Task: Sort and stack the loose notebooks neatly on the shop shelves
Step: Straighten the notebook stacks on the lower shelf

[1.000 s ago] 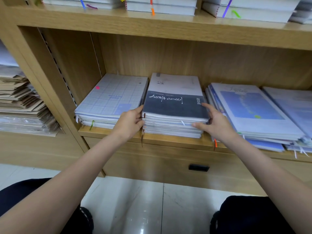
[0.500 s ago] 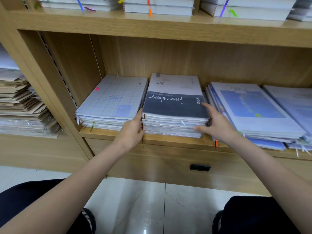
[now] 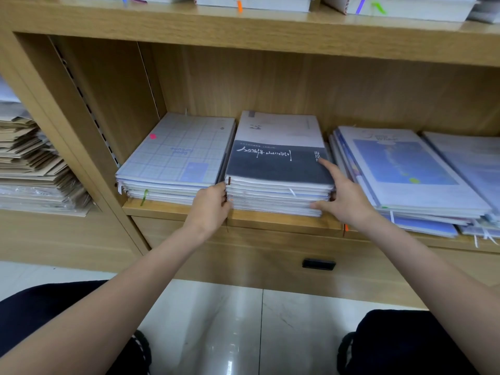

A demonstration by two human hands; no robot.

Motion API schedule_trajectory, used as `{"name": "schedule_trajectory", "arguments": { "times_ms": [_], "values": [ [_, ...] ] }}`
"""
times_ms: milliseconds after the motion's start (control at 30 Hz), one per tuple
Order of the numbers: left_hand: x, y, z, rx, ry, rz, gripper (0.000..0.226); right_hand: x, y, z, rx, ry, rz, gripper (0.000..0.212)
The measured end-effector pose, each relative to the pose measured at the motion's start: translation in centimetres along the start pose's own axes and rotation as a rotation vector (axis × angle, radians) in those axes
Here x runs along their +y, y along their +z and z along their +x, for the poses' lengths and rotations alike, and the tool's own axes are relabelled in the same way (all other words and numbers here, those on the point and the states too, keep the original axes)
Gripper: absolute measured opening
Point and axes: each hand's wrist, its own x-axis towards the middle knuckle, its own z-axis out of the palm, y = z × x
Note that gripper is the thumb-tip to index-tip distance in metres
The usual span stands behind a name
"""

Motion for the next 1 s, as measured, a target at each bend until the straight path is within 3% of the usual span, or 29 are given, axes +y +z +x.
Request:
{"name": "schedule_trajectory", "arguments": {
  "times_ms": [367,533,767,1000],
  "values": [
    [0.7,-0.6,-0.4,-0.031,-0.015,-0.091,0.022,0.0,-0.8,0.3,-0.054,-0.013,-0.017,0.093],
    [0.7,-0.7,-0.5,-0.059,-0.11,-0.253,0.044,-0.3,-0.8,0.3,-0.094,-0.015,-0.046,0.099],
    [1.4,-0.6,-0.3,0.142,-0.108,-0.353,0.035,-0.5,-1.0,0.5,-0.088,-0.021,0.067,0.08],
    [1.6,-1.4,-0.4,0.117,-0.044,-0.323,0.034,-0.3,-0.9,0.4,-0.076,-0.023,0.067,0.079]
  ]
}}
